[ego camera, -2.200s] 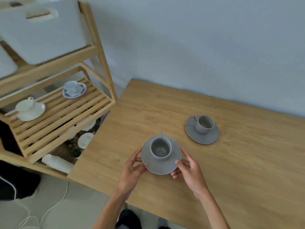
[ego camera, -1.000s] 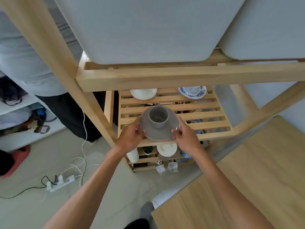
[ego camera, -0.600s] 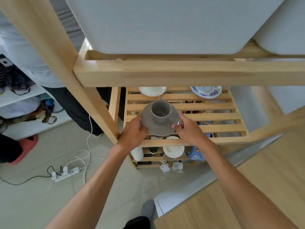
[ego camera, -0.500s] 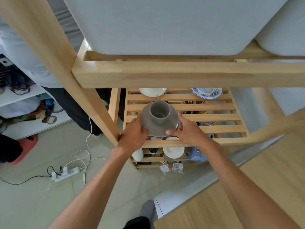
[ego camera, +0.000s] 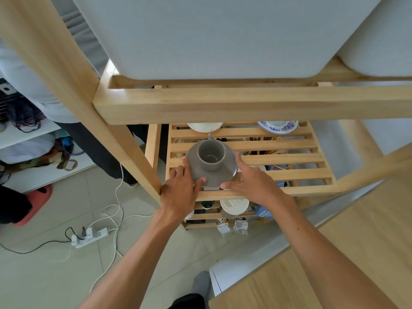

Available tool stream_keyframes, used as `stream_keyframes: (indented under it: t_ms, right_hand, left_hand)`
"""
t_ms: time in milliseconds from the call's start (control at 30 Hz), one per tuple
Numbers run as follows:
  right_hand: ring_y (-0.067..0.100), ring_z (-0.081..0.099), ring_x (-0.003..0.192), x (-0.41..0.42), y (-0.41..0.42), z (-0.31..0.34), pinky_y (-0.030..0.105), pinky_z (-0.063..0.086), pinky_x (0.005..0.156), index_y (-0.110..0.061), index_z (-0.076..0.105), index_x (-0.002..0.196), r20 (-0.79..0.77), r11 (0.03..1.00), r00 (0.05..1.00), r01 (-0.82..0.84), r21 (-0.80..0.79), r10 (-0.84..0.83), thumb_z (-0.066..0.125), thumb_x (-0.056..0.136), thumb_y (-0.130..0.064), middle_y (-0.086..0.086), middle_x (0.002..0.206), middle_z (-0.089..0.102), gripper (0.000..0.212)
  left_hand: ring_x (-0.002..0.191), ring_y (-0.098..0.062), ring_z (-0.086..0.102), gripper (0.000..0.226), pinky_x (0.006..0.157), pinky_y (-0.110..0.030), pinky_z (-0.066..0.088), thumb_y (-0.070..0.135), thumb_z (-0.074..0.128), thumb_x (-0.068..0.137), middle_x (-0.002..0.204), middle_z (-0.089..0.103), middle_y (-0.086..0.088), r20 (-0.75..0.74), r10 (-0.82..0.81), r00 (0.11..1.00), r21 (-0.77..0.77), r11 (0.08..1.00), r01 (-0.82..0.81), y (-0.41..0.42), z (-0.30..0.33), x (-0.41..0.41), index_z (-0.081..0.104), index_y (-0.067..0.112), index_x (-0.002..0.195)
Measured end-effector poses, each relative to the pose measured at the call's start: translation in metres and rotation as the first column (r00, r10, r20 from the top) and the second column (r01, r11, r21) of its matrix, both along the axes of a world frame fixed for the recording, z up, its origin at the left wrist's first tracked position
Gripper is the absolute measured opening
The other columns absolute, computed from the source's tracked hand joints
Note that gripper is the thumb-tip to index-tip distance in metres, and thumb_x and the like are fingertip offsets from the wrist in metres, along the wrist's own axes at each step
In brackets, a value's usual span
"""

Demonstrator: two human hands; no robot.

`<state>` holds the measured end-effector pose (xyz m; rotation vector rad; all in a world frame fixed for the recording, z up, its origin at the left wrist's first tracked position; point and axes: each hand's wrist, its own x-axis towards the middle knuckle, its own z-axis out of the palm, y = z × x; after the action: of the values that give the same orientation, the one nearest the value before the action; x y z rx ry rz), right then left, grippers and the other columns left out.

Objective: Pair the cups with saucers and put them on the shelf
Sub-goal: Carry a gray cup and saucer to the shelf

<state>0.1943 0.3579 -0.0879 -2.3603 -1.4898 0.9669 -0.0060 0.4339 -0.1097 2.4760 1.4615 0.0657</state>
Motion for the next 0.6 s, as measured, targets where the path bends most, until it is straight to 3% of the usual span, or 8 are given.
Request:
stream_keyframes:
  t_ms: [67,167,267,367,467,600]
  right_hand:
    - [0.016,0.056,0.076,-0.001,-0.002,0.001,0.024,0.038,0.052,-0.033,-0.003,0.162,0.022,1.0,1.0,-0.003,0.01,0.003,0.065,0.084,-0.068,-0.005,0.081,0.05,0.109]
    - [0.013,0.057,0.071,-0.004,-0.006,0.001,0.025,0.04,0.053,-0.037,0.0,0.162,0.006,0.999,1.0,0.029,0.031,-0.029,0.06,0.088,-0.067,-0.006,0.077,0.052,0.1]
    - [0.012,0.063,0.083,-0.009,-0.016,0.009,0.032,0.051,0.073,-0.04,0.013,0.161,-0.112,0.991,0.987,0.12,0.067,-0.112,0.053,0.097,-0.059,-0.013,0.077,0.056,0.077]
    - [0.013,0.068,0.089,-0.012,-0.037,0.025,0.038,0.056,0.086,-0.039,0.037,0.154,-0.208,0.973,0.957,0.222,0.07,-0.203,0.05,0.101,-0.051,-0.001,0.096,0.07,0.056]
    - [0.011,0.069,0.077,-0.016,-0.065,0.038,0.038,0.06,0.084,-0.035,0.052,0.143,-0.286,0.944,0.917,0.316,0.097,-0.277,0.053,0.102,-0.043,0.0,0.089,0.073,0.042]
    - [0.007,0.068,0.067,-0.016,-0.107,0.06,0.03,0.06,0.076,-0.031,0.058,0.138,-0.359,0.896,0.866,0.42,0.142,-0.349,0.056,0.102,-0.037,-0.003,0.077,0.075,0.036]
  left_hand:
    - [0.121,-0.024,0.052,0.084,0.068,-0.037,0.062,0.063,0.033,0.097,0.132,0.055,-0.007,0.018,0.006,1.0,-0.004,1.0,-0.006,0.001,-0.002,0.0,0.005,0.01,0.156]
    - [0.122,-0.025,0.052,0.082,0.071,-0.041,0.062,0.061,0.037,0.097,0.13,0.054,-0.008,0.067,0.037,0.997,-0.035,0.999,-0.035,0.001,-0.002,0.0,0.006,0.013,0.156]
    - [0.123,-0.027,0.053,0.08,0.077,-0.047,0.061,0.058,0.043,0.096,0.134,0.05,-0.009,0.155,0.064,0.986,-0.137,0.99,-0.042,-0.002,0.001,-0.003,0.003,0.023,0.155]
    - [0.115,-0.028,0.06,0.073,0.08,-0.049,0.06,0.055,0.045,0.096,0.141,0.046,-0.012,0.171,0.074,0.982,-0.22,0.975,-0.036,-0.008,0.011,-0.008,0.009,0.025,0.153]
    - [0.124,-0.031,0.056,0.069,0.098,-0.048,0.052,0.049,0.046,0.098,0.147,0.045,-0.014,0.135,0.053,0.989,-0.261,0.965,-0.016,-0.025,0.021,-0.012,0.018,0.019,0.153]
    - [0.135,-0.029,0.045,0.073,0.103,-0.046,0.046,0.048,0.049,0.098,0.152,0.04,-0.01,0.131,-0.002,0.991,-0.272,0.962,0.038,-0.059,0.045,-0.004,0.017,0.017,0.156]
